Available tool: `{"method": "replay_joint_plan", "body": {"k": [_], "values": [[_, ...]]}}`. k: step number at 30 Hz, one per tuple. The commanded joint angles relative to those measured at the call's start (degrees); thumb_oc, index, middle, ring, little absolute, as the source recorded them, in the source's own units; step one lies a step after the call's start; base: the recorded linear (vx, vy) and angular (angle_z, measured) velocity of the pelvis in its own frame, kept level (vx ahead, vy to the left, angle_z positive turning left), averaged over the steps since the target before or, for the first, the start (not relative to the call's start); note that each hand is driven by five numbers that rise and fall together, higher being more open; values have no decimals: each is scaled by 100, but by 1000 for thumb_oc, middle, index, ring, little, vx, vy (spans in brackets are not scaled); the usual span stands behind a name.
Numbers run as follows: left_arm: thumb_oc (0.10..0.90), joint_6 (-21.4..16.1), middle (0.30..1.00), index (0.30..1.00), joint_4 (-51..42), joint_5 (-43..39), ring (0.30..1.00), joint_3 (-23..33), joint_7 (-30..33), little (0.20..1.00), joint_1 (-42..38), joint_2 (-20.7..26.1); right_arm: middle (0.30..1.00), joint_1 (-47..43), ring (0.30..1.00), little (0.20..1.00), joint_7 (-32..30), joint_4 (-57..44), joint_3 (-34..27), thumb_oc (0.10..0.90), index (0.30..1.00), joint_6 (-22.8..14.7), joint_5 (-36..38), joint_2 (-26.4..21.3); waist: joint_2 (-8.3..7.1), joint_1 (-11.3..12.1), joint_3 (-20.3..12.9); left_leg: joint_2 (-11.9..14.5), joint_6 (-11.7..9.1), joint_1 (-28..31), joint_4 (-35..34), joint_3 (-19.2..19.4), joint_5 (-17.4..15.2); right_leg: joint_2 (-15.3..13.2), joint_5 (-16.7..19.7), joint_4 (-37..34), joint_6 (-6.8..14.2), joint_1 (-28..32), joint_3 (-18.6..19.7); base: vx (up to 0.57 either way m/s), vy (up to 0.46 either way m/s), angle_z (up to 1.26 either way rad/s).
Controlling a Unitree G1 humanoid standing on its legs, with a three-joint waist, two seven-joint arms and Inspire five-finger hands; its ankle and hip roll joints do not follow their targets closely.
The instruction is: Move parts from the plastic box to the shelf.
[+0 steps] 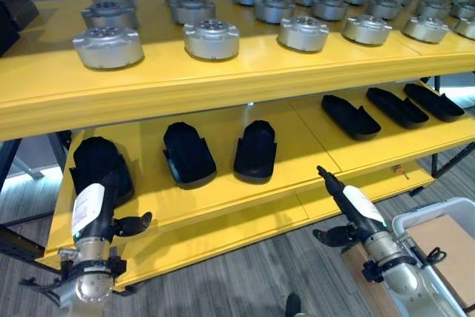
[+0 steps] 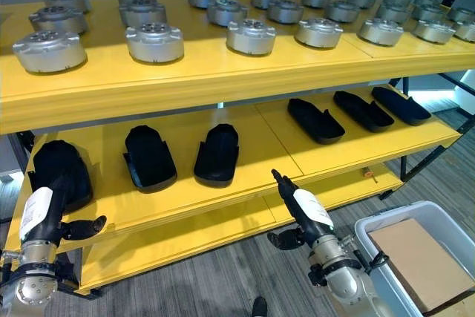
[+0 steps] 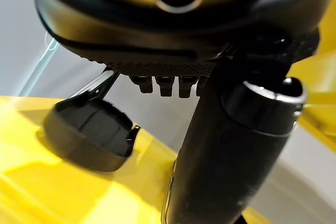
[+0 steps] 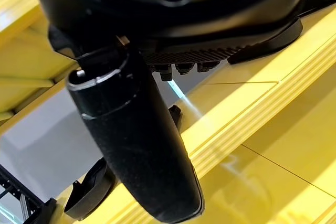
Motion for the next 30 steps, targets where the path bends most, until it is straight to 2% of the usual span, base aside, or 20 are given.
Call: {"method": "replay_joint_plan", "body": {"k": [1, 8, 9, 13, 30], "values": [[900, -490, 1000, 1000, -458, 488, 1000, 168, 494, 1000, -568, 403, 1000, -811, 1000, 1000, -514, -471, -197, 900, 1000, -390, 176, -135, -100, -38, 258, -46, 317, 232, -23, -151, -319, -437, -655, 427, 326, 633, -368, -34, -24, 7], [900, -544, 1000, 1000, -502, 677, 1000, -196, 522, 1000, -433, 336, 1000, -800, 1000, 1000, -685, -455, -164, 900, 1000, -420, 181, -134, -134, 11, 312, -37, 329, 190, -23, -202, -292, -423, -664, 433, 315, 633, -404, -18, -14, 6], [900, -435, 1000, 1000, -459, 996, 1000, -302, 594, 1000, -443, 414, 1000, -798, 1000, 1000, -715, -442, -139, 900, 1000, -423, 149, -140, -137, 23, 322, -36, 329, 178, -23, -213, -287, -424, -669, 441, 321, 634, -426, 0, 0, 0], [900, -386, 1000, 1000, -261, 1285, 1000, -463, 667, 1000, -424, 440, 1000, -750, 1000, 1000, -764, -446, -145, 900, 1000, -412, 96, -162, -157, 36, 349, -34, 328, 144, -23, -239, -269, -419, -679, 452, 319, 637, -445, 0, 0, 0], [900, -39, 1000, 1000, 819, 1669, 1000, -808, 708, 1000, -499, 301, 1000, -656, 1000, 1000, -955, -352, -239, 900, 1000, -347, 18, -139, -242, 76, 424, -36, 341, 67, -16, -285, -224, -399, -679, 469, 308, 604, -487, 0, 0, 0]]}}
